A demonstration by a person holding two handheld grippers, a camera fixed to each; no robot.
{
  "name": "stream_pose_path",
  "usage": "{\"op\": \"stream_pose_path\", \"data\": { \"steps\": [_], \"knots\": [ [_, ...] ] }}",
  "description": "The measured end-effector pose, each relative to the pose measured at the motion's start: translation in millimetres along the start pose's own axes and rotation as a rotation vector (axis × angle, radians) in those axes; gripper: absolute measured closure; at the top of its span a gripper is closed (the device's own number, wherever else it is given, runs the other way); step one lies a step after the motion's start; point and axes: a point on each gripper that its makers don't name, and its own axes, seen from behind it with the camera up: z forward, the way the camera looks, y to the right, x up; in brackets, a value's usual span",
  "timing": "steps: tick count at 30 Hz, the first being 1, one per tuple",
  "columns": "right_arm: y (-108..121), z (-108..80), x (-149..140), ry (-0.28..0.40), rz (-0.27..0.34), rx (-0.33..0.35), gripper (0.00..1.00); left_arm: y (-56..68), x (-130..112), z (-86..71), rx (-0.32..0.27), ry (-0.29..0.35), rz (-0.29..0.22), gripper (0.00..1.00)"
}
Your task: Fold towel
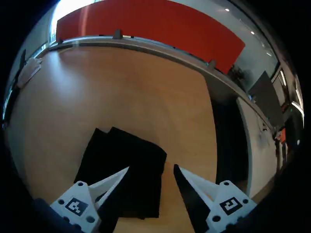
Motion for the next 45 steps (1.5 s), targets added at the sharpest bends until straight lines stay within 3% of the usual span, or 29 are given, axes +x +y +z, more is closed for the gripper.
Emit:
{"op": "stream_pose_path", "data": {
  "steps": [2, 14, 32, 45],
  "knots": [
    [-0.7, -1.1, -2.4, 0.002, 0.012, 0.001, 0.09, -0.1, 0.2, 0.3, -0.001, 0.001, 0.001, 0.06],
    [-12.2, -8.0, -16.4, 0.018, 0.071, 0.010, 0.09, 0.5, 2.9, 0.7, -0.011, 0.009, 0.007, 0.06],
    [-66.7, -18.5, -39.7, 0.042, 0.117, 0.094, 0.09, 0.0, 2.6, -2.1, -0.015, 0.018, 0.007, 0.06],
    [-84.4, -16.9, -56.3, 0.032, 0.129, 0.126, 0.09, 2.3, 1.6, -2.9, -0.017, 0.019, 0.008, 0.06]
  ]
}}
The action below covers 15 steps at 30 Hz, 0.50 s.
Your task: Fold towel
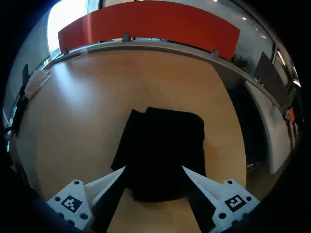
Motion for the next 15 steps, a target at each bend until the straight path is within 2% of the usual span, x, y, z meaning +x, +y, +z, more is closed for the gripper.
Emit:
{"op": "stream_pose_path", "data": {
  "steps": [11, 15],
  "knots": [
    [-7.3, 11.7, -34.3, -0.064, -0.028, 0.016, 0.09, -0.4, -1.1, -0.3, 0.004, -0.004, 0.003, 0.06],
    [-7.6, 13.8, -36.6, -0.072, -0.033, 0.020, 0.09, -1.4, -1.1, -0.6, 0.005, -0.006, 0.003, 0.06]
  ]
}}
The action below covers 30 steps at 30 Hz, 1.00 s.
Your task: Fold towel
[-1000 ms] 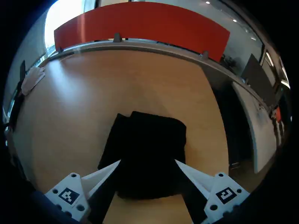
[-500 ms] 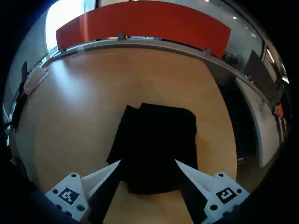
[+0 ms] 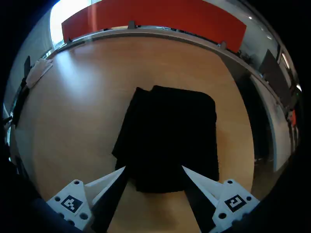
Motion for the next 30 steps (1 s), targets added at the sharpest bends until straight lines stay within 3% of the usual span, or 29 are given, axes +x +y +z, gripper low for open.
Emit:
{"op": "stream_pose_path", "data": {
  "steps": [17, 30],
  "knots": [
    [0.4, -11.1, 14.4, 0.046, 0.015, -0.004, 0.09, -2.6, 2.4, 1.9, 0.000, 0.004, -0.004, 0.06],
    [2.4, -41.5, 59.2, 0.224, 0.089, -0.059, 0.09, -7.0, 6.0, 3.2, -0.002, 0.014, -0.019, 0.06]
  ]
}}
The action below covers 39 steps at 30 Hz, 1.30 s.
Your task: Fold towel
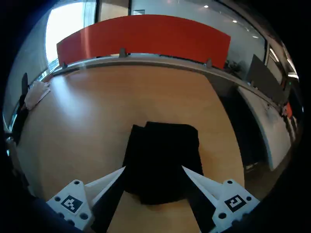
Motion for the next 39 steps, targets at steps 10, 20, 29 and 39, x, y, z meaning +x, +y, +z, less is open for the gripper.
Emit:
{"op": "stream_pose_path", "data": {
  "steps": [10, 20, 29, 39],
  "knots": [
    [-9.8, -15.9, 40.9, 0.156, 0.082, -0.024, 0.09, -0.7, 5.3, 0.8, -0.005, 0.007, -0.004, 0.06],
    [-17.2, -36.8, 86.9, 0.363, 0.137, -0.063, 0.09, 0.2, 4.3, 0.0, -0.009, 0.006, -0.009, 0.06],
    [-18.4, -56.6, 124.9, 0.540, 0.172, -0.092, 0.06, 1.3, 6.3, -0.5, -0.010, 0.010, -0.008, 0.06],
    [-26.7, -64.2, 142.9, 0.604, 0.154, -0.100, 0.06, 1.2, 7.5, -0.8, -0.012, 0.016, -0.011, 0.06]
  ]
}}
